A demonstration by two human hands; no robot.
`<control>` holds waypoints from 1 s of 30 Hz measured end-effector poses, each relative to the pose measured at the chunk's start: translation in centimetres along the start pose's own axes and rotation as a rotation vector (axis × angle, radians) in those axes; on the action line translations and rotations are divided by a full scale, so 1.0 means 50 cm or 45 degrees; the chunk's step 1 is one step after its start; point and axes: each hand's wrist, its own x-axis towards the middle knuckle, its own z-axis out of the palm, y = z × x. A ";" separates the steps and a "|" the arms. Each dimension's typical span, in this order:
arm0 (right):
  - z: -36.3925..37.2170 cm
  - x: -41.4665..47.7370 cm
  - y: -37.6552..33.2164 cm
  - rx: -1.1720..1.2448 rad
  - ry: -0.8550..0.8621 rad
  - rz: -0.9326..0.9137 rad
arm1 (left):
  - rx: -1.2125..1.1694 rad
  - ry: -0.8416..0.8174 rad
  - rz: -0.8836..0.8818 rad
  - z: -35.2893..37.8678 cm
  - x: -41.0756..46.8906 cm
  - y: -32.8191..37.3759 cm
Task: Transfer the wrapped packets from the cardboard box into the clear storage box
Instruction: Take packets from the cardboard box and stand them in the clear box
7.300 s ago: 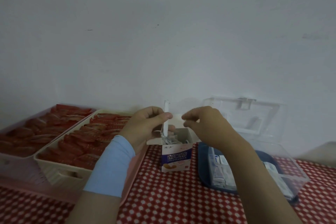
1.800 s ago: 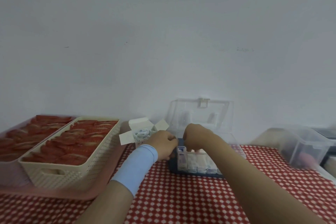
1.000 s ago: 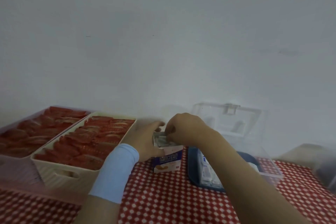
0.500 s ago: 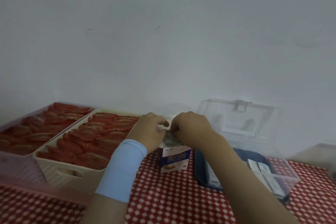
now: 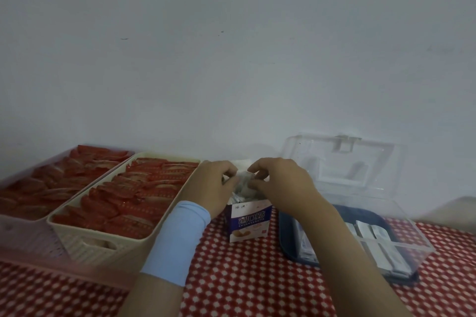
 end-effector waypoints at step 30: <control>-0.053 -0.017 -0.025 1.053 0.066 -0.097 | -1.495 -0.198 -0.251 -0.067 -0.011 0.057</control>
